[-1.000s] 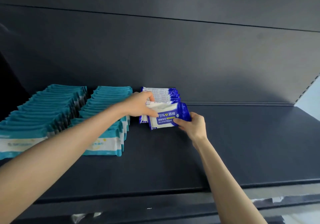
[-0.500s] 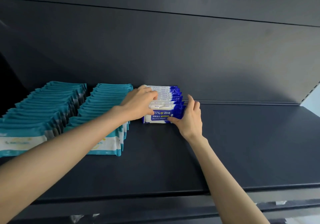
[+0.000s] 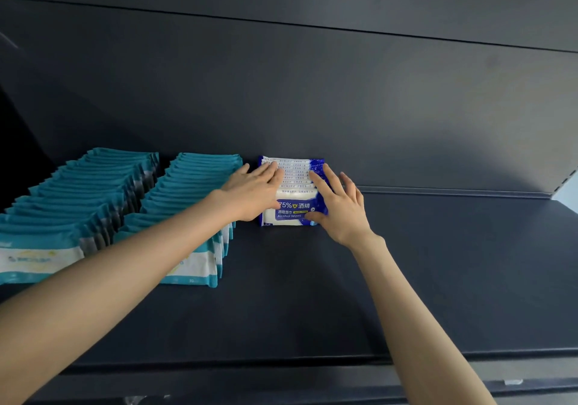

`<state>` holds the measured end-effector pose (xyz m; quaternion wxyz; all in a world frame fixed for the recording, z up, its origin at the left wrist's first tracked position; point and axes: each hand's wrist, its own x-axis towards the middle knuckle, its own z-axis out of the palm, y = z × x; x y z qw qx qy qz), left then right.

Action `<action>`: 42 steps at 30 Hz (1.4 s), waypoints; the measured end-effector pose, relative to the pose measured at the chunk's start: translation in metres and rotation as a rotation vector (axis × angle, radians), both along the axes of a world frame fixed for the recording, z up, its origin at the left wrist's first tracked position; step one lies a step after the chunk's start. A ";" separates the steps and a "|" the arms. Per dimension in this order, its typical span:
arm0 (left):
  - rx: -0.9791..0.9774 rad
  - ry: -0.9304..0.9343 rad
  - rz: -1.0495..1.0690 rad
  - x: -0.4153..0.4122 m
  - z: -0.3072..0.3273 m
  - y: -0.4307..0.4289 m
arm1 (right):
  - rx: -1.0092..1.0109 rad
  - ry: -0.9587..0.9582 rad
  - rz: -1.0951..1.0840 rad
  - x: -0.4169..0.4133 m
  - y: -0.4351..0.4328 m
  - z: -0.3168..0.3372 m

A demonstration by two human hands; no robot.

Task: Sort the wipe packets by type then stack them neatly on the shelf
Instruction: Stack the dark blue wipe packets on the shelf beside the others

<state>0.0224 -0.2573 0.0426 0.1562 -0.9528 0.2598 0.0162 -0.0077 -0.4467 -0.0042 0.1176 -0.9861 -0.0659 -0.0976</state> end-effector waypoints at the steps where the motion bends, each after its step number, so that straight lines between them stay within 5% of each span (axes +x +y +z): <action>1: 0.014 0.007 -0.001 0.002 0.000 0.000 | -0.008 0.003 -0.002 0.001 0.000 0.000; 24: -0.047 0.133 0.038 -0.004 0.007 0.002 | -0.073 0.040 -0.049 -0.008 0.008 0.010; 30: -0.239 0.026 -0.008 -0.013 0.009 0.008 | 0.095 0.012 -0.079 -0.027 0.011 0.018; 42: -0.824 -0.284 -0.354 -0.095 0.008 -0.047 | 0.263 -0.404 -0.289 -0.148 -0.028 0.032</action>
